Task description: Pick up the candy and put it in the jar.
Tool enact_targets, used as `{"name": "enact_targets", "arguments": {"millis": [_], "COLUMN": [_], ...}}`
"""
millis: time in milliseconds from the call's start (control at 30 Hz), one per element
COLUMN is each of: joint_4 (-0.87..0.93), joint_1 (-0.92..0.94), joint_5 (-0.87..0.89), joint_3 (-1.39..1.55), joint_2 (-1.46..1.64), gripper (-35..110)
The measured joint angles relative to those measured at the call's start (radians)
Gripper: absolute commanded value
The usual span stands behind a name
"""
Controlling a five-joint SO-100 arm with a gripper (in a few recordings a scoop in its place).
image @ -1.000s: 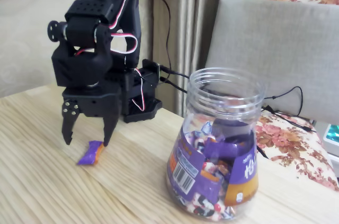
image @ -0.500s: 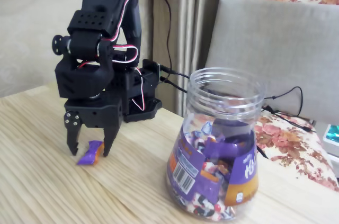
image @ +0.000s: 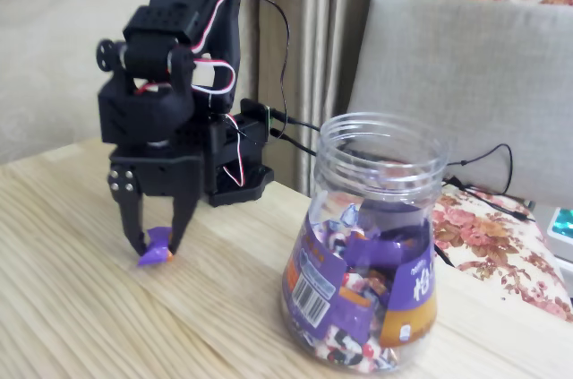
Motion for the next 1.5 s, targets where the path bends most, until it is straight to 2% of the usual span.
{"name": "enact_targets", "arguments": {"millis": [267,433,600,967,1500], "joint_4": [0.156,0.241,0.301,0.627,0.657], "joint_1": [0.067,0.069,0.048,-0.129,-0.408], "joint_5": [-0.101,-0.181,-0.31,-0.548,-0.764], "joint_3": [-0.002,-0.135,-0.336,-1.025,-1.29], "joint_2": [0.27,0.304,0.184,-0.212,-0.291], "gripper": [0,0,0,0,0]}}
